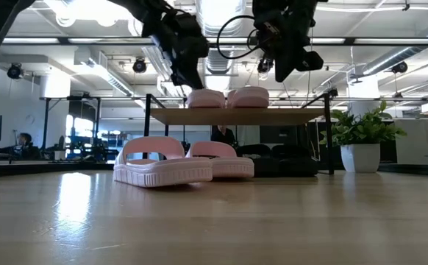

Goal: Pick and place slides into the shelf
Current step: Adjust the slippers on the shelf

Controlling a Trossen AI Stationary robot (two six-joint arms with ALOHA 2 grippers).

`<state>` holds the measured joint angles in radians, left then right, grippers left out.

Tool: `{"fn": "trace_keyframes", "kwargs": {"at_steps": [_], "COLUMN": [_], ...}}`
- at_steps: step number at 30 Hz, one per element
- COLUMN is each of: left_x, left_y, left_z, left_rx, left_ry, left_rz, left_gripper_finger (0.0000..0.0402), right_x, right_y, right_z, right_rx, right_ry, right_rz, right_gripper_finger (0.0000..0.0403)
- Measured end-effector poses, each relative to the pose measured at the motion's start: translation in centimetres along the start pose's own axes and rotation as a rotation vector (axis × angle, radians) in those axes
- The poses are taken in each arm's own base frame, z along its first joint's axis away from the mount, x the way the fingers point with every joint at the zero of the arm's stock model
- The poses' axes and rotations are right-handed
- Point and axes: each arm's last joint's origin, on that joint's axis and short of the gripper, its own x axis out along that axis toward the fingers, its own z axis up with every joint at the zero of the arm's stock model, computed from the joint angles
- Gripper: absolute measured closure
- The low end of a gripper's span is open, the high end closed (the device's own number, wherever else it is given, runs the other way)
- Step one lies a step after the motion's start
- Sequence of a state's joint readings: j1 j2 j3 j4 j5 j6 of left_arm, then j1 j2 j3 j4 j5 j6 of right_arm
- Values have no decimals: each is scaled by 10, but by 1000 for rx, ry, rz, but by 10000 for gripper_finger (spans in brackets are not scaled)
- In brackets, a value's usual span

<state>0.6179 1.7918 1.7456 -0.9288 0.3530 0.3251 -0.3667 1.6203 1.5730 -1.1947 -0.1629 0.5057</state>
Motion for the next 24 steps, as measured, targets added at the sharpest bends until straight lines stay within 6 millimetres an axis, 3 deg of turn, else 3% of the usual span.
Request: {"fn": "trace_keyframes", "kwargs": {"at_steps": [4,15,24], "left_x": [9,32,33], "left_y": [-6,1,2], "left_z": [6,3,2], "left_rx": [36,4,-10], "left_ry": [-17,28,32], "left_rz": [44,39,37], "left_gripper_finger": [402,402,402], "right_x": [0,18,36], "right_y": [2,26,24], "right_z": [-1,2,12], "right_rx": [7,-56,-58], "right_ry": [16,13,-46], "right_rz": [36,160,36], "right_gripper_finger": [394,394,394]}}
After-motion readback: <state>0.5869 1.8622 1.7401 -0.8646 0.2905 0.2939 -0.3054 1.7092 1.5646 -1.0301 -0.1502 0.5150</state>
